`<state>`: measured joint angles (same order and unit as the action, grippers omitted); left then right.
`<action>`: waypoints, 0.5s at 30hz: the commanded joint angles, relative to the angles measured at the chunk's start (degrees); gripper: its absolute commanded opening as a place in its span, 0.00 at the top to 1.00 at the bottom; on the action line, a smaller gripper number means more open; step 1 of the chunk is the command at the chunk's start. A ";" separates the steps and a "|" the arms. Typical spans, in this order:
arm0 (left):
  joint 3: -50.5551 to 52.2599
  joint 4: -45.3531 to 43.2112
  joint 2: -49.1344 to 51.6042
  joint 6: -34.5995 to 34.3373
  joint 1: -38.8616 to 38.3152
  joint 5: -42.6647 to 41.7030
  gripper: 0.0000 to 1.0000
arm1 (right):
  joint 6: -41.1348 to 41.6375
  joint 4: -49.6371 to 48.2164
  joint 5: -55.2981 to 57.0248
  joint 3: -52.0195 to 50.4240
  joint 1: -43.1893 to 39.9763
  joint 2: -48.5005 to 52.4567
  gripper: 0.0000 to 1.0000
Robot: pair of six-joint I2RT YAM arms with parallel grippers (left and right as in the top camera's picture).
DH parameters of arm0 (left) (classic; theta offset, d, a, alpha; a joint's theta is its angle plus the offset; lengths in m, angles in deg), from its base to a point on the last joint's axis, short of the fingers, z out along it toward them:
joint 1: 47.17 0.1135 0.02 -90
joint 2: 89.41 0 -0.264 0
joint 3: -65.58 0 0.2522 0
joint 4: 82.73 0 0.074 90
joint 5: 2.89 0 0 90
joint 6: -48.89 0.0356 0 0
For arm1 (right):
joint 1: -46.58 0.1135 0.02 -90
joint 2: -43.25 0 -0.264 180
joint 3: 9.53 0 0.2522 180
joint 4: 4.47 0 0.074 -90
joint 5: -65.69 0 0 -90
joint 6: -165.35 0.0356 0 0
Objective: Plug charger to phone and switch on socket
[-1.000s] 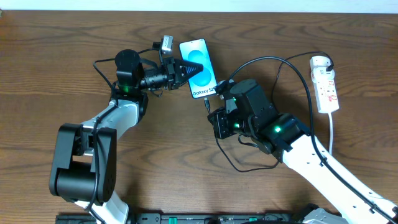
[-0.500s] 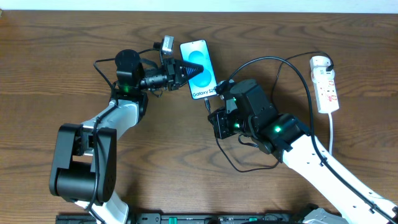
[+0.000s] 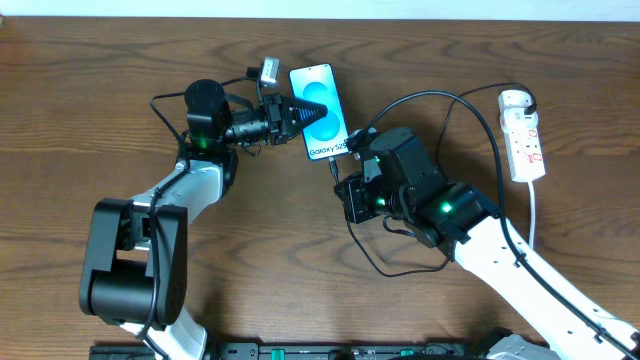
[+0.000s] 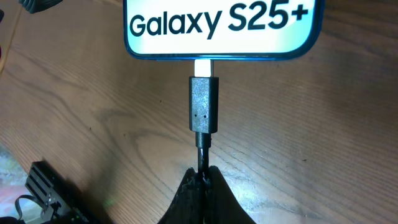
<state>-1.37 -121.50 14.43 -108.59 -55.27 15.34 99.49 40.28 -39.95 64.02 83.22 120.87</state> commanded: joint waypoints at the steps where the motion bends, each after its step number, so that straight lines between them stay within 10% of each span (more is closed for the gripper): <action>1: -1.16 -0.72 -0.85 1.07 -0.13 -1.29 0.92 | 0.76 -0.13 0.26 0.44 -0.50 0.39 0.99; 15: -1.16 -0.74 -0.85 1.03 -0.13 -1.38 0.93 | 1.51 -2.91 0.57 0.44 -1.20 0.39 0.99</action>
<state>-1.37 -121.52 14.43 -108.57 -55.20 15.54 100.61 38.66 -40.00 64.02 82.77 120.87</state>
